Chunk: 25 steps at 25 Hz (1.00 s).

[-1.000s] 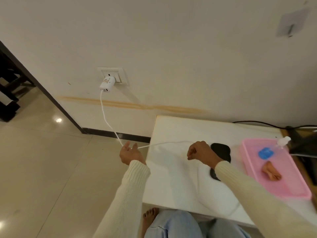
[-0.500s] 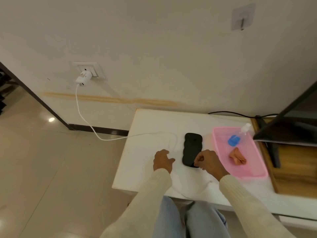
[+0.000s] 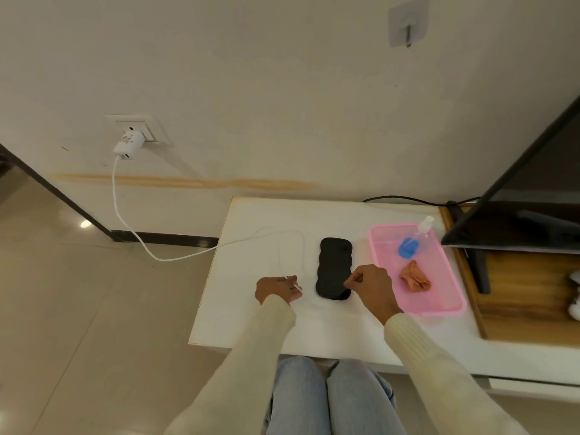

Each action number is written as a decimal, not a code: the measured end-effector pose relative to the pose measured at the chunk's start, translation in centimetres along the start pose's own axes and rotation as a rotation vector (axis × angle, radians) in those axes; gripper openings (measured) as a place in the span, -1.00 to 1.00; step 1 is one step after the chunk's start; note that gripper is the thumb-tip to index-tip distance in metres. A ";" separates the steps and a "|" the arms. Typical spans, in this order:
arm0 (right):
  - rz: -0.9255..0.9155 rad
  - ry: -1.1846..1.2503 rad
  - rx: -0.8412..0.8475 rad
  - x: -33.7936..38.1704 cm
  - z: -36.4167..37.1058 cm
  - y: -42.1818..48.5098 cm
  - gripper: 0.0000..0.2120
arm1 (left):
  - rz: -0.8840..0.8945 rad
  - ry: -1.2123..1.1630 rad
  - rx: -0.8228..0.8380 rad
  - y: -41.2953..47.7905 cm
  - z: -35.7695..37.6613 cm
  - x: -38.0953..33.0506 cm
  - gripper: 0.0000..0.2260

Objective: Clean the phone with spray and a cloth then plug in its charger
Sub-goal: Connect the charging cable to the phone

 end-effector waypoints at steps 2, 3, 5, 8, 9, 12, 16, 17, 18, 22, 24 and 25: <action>-0.016 -0.084 -0.183 0.5 -2.0 0.1 -0.85 | -0.055 -0.128 0.027 -0.4 0.0 -0.6 -0.85; -0.031 -0.113 -0.296 0.9 -3.2 0.1 -0.83 | -0.074 -0.195 0.038 -0.6 -0.1 -0.8 -0.85; -0.014 -0.081 -0.481 0.9 -5.1 -0.3 -0.77 | -0.100 -0.306 0.038 -1.1 -0.5 -0.9 -0.93; 0.199 0.236 -0.332 -0.5 -3.7 0.7 -0.62 | -0.108 -0.382 0.010 -1.7 -1.0 -0.9 -0.89; 0.274 0.443 -0.205 -0.6 -2.3 1.1 -0.60 | -0.112 -0.398 0.018 -1.9 -0.8 -0.9 -0.89; 0.453 0.988 0.093 1.1 1.1 2.0 -0.61 | -0.126 -0.401 0.035 -2.6 -0.3 -0.7 -0.87; 0.630 1.404 0.271 3.1 3.1 3.6 -0.63 | -0.138 -0.314 0.031 -3.0 -0.1 0.4 -0.86; 0.641 1.439 0.261 3.2 3.1 4.0 -0.69 | -0.145 -0.291 0.037 -3.0 -0.1 0.7 -0.86; 0.638 1.428 0.247 3.3 3.0 4.4 -0.77 | -0.152 -0.271 0.041 -3.0 -0.1 1.0 -0.87; 0.592 1.329 0.217 3.1 3.1 4.9 -0.88 | -0.145 -0.156 0.062 -2.7 -0.5 2.1 -0.95; 0.587 1.260 0.195 2.4 3.2 4.6 -0.90 | -0.150 -0.126 0.059 -2.4 -0.8 2.2 -0.95; 0.592 1.215 0.174 1.9 3.1 4.5 -0.90 | -0.151 -0.116 0.047 -2.1 -0.9 2.0 -0.90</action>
Point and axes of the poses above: each hand's wrist, its own y-axis towards the middle knuckle, its own z-axis out of the palm, x = y × z, the point moved 8 cm from there along y, towards the middle knuckle, and after that the axes turned 10 degrees about -x, right-handed, at the moved point
